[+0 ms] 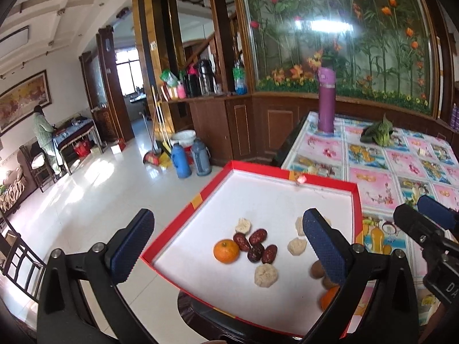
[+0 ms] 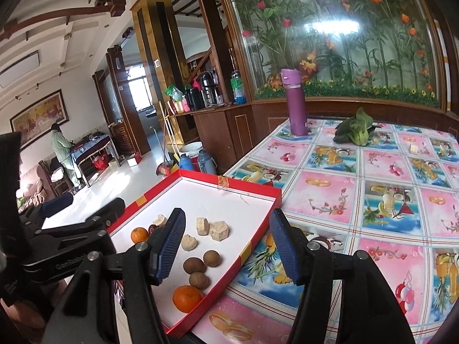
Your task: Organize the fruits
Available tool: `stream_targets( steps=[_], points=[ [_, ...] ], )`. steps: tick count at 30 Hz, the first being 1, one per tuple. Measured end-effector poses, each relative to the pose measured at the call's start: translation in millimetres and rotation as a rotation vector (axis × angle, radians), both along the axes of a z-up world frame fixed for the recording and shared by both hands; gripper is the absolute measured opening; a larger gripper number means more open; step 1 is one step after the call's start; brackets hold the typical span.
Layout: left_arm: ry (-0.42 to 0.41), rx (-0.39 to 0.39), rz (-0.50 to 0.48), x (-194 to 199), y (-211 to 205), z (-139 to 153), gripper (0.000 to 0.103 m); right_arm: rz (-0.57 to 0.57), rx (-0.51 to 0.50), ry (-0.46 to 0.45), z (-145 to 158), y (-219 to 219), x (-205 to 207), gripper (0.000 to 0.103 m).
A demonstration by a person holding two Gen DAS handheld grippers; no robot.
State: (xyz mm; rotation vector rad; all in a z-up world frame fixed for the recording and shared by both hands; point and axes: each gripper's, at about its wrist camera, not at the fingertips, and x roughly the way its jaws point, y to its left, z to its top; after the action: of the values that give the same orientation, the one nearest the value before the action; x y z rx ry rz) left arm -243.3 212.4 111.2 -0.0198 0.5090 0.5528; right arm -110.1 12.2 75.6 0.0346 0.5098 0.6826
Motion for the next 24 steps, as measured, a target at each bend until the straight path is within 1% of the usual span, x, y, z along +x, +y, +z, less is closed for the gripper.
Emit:
stream_targets(
  steps=[3,7,10,12,13,14,17,19,22,24],
  points=[
    [-0.043,0.013,-0.001,-9,-1,13,0.103,0.004,0.003,-0.016,3,1,-3,0.061],
    [-0.099,-0.012,-0.007,-25,-2,32,0.103,-0.004,0.035,-0.044,13,-4,-9,0.061],
    [-0.174,-0.050,-0.058,-41,-3,50,0.103,-0.010,0.078,-0.061,21,-10,-13,0.061],
    [-0.224,-0.049,-0.090,-48,-4,57,0.103,-0.012,0.104,-0.086,28,-13,-17,0.063],
    [-0.231,-0.040,-0.090,-48,-4,58,0.103,-0.017,0.110,-0.101,31,-14,-19,0.066],
    [-0.218,-0.038,-0.082,-44,-2,58,0.103,-0.024,0.112,-0.113,33,-15,-21,0.068],
    [-0.125,-0.073,-0.065,-28,5,47,0.103,-0.023,0.128,-0.107,35,-17,-21,0.068],
    [-0.088,-0.048,-0.031,-23,6,37,0.103,-0.022,0.132,-0.097,34,-18,-21,0.068],
    [-0.072,0.003,0.008,-25,5,32,0.103,-0.015,0.126,-0.088,34,-16,-20,0.068],
    [-0.075,-0.006,0.023,-27,8,32,0.103,-0.009,0.126,-0.089,34,-15,-23,0.068]
  ],
)
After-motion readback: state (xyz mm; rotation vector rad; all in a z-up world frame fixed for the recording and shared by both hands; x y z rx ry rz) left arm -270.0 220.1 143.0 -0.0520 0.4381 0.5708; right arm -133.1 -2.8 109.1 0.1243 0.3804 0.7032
